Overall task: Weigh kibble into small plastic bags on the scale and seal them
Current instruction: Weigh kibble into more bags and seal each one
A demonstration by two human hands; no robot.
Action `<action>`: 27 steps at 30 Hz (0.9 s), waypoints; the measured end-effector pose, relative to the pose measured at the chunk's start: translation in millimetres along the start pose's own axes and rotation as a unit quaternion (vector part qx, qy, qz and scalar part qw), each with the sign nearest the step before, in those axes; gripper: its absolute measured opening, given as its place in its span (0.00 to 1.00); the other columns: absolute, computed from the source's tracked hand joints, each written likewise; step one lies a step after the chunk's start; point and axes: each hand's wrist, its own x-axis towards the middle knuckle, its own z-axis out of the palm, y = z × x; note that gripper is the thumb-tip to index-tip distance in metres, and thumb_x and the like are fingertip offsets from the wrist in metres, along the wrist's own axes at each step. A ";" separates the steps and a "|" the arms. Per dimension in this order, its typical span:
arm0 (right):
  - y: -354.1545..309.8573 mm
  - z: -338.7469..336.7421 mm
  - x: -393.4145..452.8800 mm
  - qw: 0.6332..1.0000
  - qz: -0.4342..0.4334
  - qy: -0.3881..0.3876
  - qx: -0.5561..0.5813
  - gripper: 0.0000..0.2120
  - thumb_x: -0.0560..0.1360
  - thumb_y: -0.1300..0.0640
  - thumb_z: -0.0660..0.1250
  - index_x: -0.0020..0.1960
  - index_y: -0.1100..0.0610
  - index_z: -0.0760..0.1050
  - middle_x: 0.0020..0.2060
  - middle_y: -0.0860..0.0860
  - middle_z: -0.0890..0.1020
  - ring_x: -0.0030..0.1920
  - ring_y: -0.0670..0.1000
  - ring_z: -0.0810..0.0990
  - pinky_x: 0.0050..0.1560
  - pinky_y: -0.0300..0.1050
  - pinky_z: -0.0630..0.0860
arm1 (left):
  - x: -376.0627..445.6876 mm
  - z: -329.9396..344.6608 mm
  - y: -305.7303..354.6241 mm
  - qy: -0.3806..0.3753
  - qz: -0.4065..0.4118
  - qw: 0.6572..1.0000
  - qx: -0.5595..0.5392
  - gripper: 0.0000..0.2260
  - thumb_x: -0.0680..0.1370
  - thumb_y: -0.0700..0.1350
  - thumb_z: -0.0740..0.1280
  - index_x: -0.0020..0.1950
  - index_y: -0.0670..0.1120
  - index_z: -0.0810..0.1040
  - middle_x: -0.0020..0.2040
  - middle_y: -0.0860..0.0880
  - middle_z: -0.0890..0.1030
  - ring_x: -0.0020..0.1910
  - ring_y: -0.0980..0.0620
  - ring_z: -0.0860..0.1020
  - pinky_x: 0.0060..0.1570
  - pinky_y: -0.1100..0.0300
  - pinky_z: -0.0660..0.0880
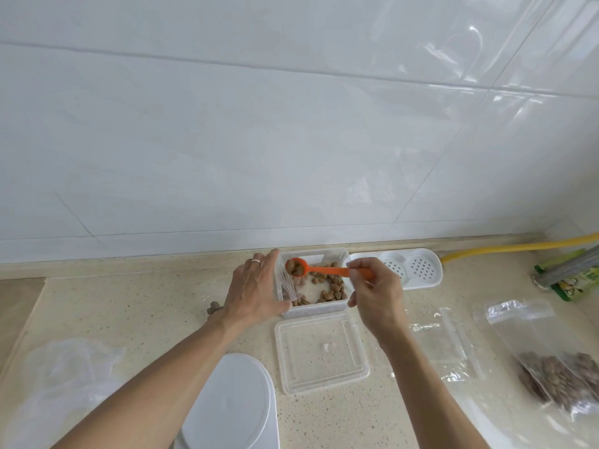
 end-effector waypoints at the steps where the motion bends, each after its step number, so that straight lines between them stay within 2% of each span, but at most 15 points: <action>1: -3.3 5.8 -3.6 0.996 -0.064 -0.034 -0.053 0.09 0.79 0.65 0.64 0.45 0.52 0.78 0.32 0.51 0.80 0.25 0.51 0.76 0.24 0.46 0.72 | -0.1 0.3 0.3 -0.001 -0.002 1.000 -0.005 0.46 0.64 0.56 0.75 0.76 0.48 0.55 0.65 0.45 0.70 0.65 0.46 0.69 0.66 0.52 0.65; 3: -4.8 17.3 -10.1 0.967 -0.183 -0.085 -0.156 0.07 0.79 0.62 0.64 0.46 0.53 0.78 0.29 0.46 0.78 0.25 0.47 0.74 0.25 0.43 0.70 | -0.9 1.2 0.0 -0.002 -0.001 1.000 -0.013 0.46 0.64 0.56 0.74 0.76 0.49 0.54 0.66 0.46 0.69 0.65 0.46 0.68 0.67 0.52 0.64; 4: -4.5 21.2 -11.3 0.954 -0.216 -0.095 -0.185 0.06 0.79 0.60 0.63 0.47 0.53 0.78 0.28 0.44 0.77 0.26 0.46 0.73 0.26 0.40 0.69 | -1.3 1.4 -0.6 -0.002 -0.002 1.000 -0.016 0.46 0.64 0.56 0.74 0.76 0.49 0.54 0.66 0.46 0.69 0.66 0.46 0.67 0.68 0.51 0.63; 6: -3.7 22.6 -9.5 0.951 -0.227 -0.086 -0.191 0.06 0.79 0.59 0.63 0.47 0.54 0.78 0.28 0.44 0.77 0.27 0.46 0.75 0.28 0.42 0.71 | -1.5 1.2 -2.2 -0.004 -0.004 1.000 -0.021 0.46 0.65 0.56 0.74 0.77 0.49 0.53 0.67 0.46 0.68 0.68 0.46 0.66 0.69 0.51 0.61; 11: -6.8 9.1 -1.9 0.990 -0.114 -0.030 -0.081 0.09 0.78 0.65 0.65 0.46 0.52 0.78 0.31 0.47 0.80 0.28 0.52 0.77 0.28 0.47 0.73 | -0.1 1.0 -5.0 -0.008 -0.012 1.000 -0.023 0.49 0.64 0.58 0.76 0.77 0.48 0.53 0.69 0.45 0.67 0.69 0.45 0.65 0.70 0.51 0.60; 13: -6.4 3.6 2.3 0.998 -0.061 0.005 -0.024 0.10 0.78 0.65 0.65 0.45 0.52 0.78 0.32 0.50 0.81 0.30 0.58 0.79 0.29 0.50 0.75 | -0.1 2.3 -5.8 -0.006 -0.011 1.000 -0.024 0.49 0.64 0.58 0.76 0.77 0.49 0.53 0.69 0.45 0.67 0.69 0.45 0.65 0.70 0.51 0.60; 14: -3.6 1.9 5.4 0.999 -0.038 0.032 -0.006 0.09 0.78 0.65 0.65 0.45 0.52 0.79 0.33 0.53 0.82 0.29 0.58 0.79 0.29 0.49 0.75 | -0.1 3.1 -6.4 -0.004 -0.009 1.000 -0.025 0.49 0.64 0.57 0.76 0.77 0.49 0.53 0.69 0.45 0.67 0.69 0.45 0.65 0.69 0.52 0.60; 17: 12.9 0.4 14.1 0.994 0.020 0.109 -0.012 0.06 0.78 0.62 0.64 0.47 0.53 0.78 0.34 0.54 0.82 0.27 0.51 0.80 0.28 0.41 0.74 | -0.4 4.5 -8.0 0.002 -0.002 1.000 -0.023 0.49 0.64 0.57 0.76 0.77 0.50 0.53 0.68 0.46 0.67 0.68 0.45 0.66 0.68 0.52 0.61; 19: 27.6 2.7 18.9 0.989 0.051 0.130 -0.043 0.06 0.79 0.62 0.63 0.49 0.54 0.78 0.37 0.50 0.82 0.30 0.53 0.81 0.31 0.46 0.76 | -0.3 4.9 -8.8 0.003 0.002 1.000 -0.020 0.49 0.64 0.58 0.76 0.77 0.49 0.53 0.68 0.45 0.67 0.68 0.45 0.66 0.68 0.52 0.61; 21: 41.4 7.8 22.7 0.986 0.067 0.135 -0.077 0.06 0.79 0.60 0.62 0.48 0.52 0.77 0.39 0.47 0.81 0.34 0.57 0.82 0.37 0.53 0.80 | -0.1 5.5 -9.9 0.004 0.006 1.000 -0.020 0.49 0.64 0.59 0.75 0.77 0.49 0.53 0.68 0.45 0.67 0.68 0.45 0.66 0.69 0.51 0.61; 23: 50.9 15.5 24.0 0.985 0.068 0.120 -0.105 0.07 0.80 0.59 0.62 0.47 0.49 0.75 0.37 0.45 0.80 0.35 0.58 0.82 0.40 0.57 0.80 | 0.1 6.0 -11.0 0.005 0.010 1.000 -0.020 0.49 0.64 0.59 0.75 0.77 0.49 0.53 0.68 0.46 0.67 0.67 0.46 0.66 0.69 0.51 0.61; 27: 55.0 32.1 19.0 0.992 0.042 0.022 -0.121 0.07 0.80 0.60 0.61 0.47 0.52 0.77 0.34 0.49 0.81 0.31 0.57 0.81 0.35 0.56 0.80 | 0.2 6.7 -12.5 0.008 0.018 1.000 -0.018 0.49 0.65 0.59 0.75 0.77 0.48 0.53 0.68 0.46 0.67 0.68 0.46 0.66 0.69 0.52 0.61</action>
